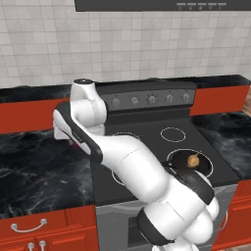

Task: Place the pan on the front right burner on the stove. Then place the tomato and the onion in the pan and turn on the front right burner.

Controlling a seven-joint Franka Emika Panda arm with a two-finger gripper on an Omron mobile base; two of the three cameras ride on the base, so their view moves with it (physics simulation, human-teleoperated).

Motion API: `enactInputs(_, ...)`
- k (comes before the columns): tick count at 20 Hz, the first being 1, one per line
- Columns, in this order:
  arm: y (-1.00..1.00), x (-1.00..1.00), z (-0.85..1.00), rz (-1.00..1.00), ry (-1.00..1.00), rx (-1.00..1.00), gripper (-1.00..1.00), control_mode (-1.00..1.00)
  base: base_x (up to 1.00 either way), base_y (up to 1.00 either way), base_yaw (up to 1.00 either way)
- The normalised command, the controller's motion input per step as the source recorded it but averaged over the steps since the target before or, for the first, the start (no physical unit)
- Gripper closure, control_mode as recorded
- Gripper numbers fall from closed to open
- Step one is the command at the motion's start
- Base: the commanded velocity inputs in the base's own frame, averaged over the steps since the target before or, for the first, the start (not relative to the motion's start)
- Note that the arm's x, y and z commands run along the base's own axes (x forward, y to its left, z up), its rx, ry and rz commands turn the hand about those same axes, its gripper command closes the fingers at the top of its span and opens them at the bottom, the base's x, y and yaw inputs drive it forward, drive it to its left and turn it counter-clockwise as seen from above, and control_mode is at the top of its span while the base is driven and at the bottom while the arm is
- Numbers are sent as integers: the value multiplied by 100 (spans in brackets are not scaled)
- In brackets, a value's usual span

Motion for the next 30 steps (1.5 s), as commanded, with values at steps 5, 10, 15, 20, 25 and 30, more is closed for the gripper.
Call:
enactInputs(5,-96,-8,0,-13,0,0,100,-100,0,0,0)
enactInputs(10,-94,-6,0,-13,0,0,100,-100,0,0,0)
enactInputs(15,-85,0,2,-15,0,0,100,-100,0,0,0)
enactInputs(20,-78,0,0,-16,0,0,100,-100,0,0,0)
enactInputs(25,-70,0,0,-20,0,-2,100,-100,0,0,0)
enactInputs(30,-62,0,0,-25,0,-6,100,-100,0,0,0)
